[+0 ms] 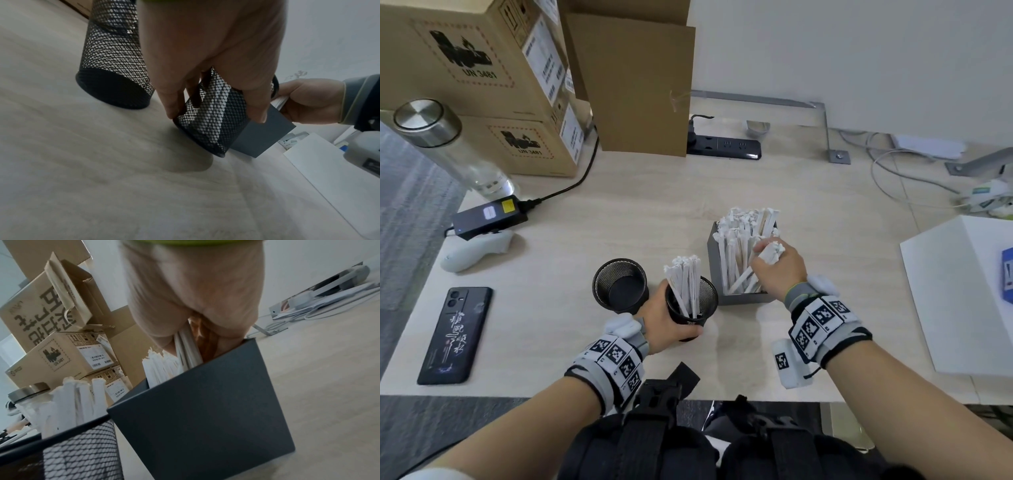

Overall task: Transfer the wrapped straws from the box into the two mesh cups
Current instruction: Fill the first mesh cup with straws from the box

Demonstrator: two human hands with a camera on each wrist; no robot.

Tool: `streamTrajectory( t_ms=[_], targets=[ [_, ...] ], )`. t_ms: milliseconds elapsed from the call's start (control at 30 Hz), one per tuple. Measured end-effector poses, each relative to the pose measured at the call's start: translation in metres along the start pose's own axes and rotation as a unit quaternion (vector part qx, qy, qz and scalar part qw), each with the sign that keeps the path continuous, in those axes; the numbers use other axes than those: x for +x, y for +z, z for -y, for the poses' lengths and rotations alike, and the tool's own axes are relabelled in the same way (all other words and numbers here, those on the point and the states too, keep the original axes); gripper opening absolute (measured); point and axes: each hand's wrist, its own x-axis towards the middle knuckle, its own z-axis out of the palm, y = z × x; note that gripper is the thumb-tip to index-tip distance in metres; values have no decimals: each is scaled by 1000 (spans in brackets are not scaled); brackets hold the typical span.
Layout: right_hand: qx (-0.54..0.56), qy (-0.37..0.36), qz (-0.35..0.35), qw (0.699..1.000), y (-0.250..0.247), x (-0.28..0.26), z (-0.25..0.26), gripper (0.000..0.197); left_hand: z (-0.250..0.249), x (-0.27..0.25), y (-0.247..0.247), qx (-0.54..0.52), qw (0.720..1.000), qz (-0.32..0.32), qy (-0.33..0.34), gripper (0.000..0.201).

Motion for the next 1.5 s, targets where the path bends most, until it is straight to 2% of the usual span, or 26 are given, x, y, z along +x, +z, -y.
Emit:
streamTrajectory(
  t_ms=[133, 233, 333, 433, 567, 700, 867, 1000, 1100, 1233, 1333, 1400, 1500],
  targets=[
    [-34, -8, 4, 999, -5, -1, 1, 23, -2, -1, -3, 15, 1000, -3, 13, 94],
    [-51, -50, -26, 997, -22, 2, 14, 17, -5, -4, -5, 28, 999, -3, 17, 90],
    [7, -101, -53, 993, -42, -1, 36, 16, -5, -4, -5, 31, 999, 2, 23, 92],
    [49, -129, -4, 990, -43, -12, 57, 16, -7, -4, -6, 29, 999, 8, 30, 94],
    [58, -158, 75, 983, -16, -31, 71, 13, -9, 0, -5, 27, 999, 19, 38, 89],
    [-11, -173, 128, 977, 21, -42, 69, 16, -8, 2, -4, 21, 998, 29, 47, 105],
    [-61, -139, 169, 974, 51, -47, 47, 27, -11, -1, -3, -2, 997, 17, 70, 103],
    [-64, -145, 133, 978, 62, -56, 34, 42, -14, -5, -2, -17, 996, 4, 92, 83],
    [-37, -191, 79, 978, 60, -57, 29, 47, -13, -4, -2, -4, 995, 1, 103, 73],
    [-28, -224, 17, 974, 43, -43, 23, 38, -13, -4, -5, 7, 998, 8, 63, 85],
    [-29, -195, -25, 980, 32, -32, 18, 35, -13, -6, -6, 15, 999, 2, 43, 85],
    [-9, -147, -51, 988, 28, -24, 15, 38, -14, -6, -6, 21, 999, 3, 37, 82],
    [-14, -61, -15, 998, 27, -15, 12, 49, -16, -7, -4, 16, 999, -2, 37, 78]
  ],
)
